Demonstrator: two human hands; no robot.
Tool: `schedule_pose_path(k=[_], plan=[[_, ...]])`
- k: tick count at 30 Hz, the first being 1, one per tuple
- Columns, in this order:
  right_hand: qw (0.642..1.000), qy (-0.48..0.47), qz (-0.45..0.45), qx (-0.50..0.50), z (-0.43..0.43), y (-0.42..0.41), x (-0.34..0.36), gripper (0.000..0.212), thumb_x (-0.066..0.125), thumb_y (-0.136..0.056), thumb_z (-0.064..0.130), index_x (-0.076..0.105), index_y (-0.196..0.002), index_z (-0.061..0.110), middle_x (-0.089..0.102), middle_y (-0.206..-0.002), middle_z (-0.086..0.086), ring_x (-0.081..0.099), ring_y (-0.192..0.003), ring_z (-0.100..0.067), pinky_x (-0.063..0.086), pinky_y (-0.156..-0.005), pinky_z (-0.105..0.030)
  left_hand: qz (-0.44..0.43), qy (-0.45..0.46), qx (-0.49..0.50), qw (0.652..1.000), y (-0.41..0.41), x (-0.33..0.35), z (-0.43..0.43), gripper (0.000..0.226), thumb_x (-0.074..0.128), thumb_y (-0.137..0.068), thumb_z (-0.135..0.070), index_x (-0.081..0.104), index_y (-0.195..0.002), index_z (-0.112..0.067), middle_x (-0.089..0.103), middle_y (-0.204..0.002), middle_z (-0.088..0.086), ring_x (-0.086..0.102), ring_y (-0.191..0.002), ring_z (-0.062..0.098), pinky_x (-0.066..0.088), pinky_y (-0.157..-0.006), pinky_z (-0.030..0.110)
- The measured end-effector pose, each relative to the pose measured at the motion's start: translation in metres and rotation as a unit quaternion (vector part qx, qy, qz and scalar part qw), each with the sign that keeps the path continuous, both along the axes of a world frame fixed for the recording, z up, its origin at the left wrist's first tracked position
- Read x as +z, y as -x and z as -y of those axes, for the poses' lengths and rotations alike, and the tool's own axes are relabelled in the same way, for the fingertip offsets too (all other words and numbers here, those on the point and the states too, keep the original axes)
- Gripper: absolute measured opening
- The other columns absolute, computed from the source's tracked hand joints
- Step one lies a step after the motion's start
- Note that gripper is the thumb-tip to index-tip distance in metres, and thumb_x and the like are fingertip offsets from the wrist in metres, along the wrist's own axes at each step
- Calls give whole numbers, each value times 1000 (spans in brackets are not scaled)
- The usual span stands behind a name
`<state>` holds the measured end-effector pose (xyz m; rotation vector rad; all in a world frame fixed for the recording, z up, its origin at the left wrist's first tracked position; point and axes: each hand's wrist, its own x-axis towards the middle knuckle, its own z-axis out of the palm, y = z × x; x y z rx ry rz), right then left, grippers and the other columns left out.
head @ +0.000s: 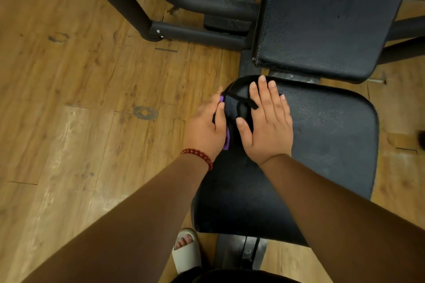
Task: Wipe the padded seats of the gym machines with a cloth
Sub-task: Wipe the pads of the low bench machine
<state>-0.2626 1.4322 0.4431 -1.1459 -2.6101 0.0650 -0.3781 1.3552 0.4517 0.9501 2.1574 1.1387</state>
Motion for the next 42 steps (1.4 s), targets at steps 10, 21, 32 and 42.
schedule_pose_path(k=[10,21,32,42], plan=[[1000,-4,-8,4,0,0,0,67,23,-98,48,26,-151,7,18,-160,-10,10,-148,-21,3,-121,-36,153,36,33,987,10,25,-7,22,67,-84,-50,58,-103,-43,60,-89,-34,53,-85,-23,41,-81,1],[1000,-5,-14,2,1,-1,0,67,26,-97,48,25,-151,7,22,-159,-11,14,-148,-22,5,-120,-36,78,-5,76,994,26,23,-12,46,56,-95,-14,51,-136,-33,48,-137,-9,51,-103,-8,35,-82,-4],[1000,-11,-12,1,0,1,-1,68,28,-97,47,26,-151,7,21,-159,-11,13,-148,-22,3,-120,-35,105,47,21,993,19,20,-36,39,38,-101,-44,65,-118,-21,61,-88,-15,57,-83,-2,40,-69,7],[1000,-11,-9,-1,0,0,-2,69,26,-97,49,23,-152,7,20,-159,-11,13,-148,-23,5,-120,-36,-19,53,24,998,3,17,-12,31,37,-103,-35,63,-117,-25,68,-94,-4,64,-86,11,40,-68,4]])
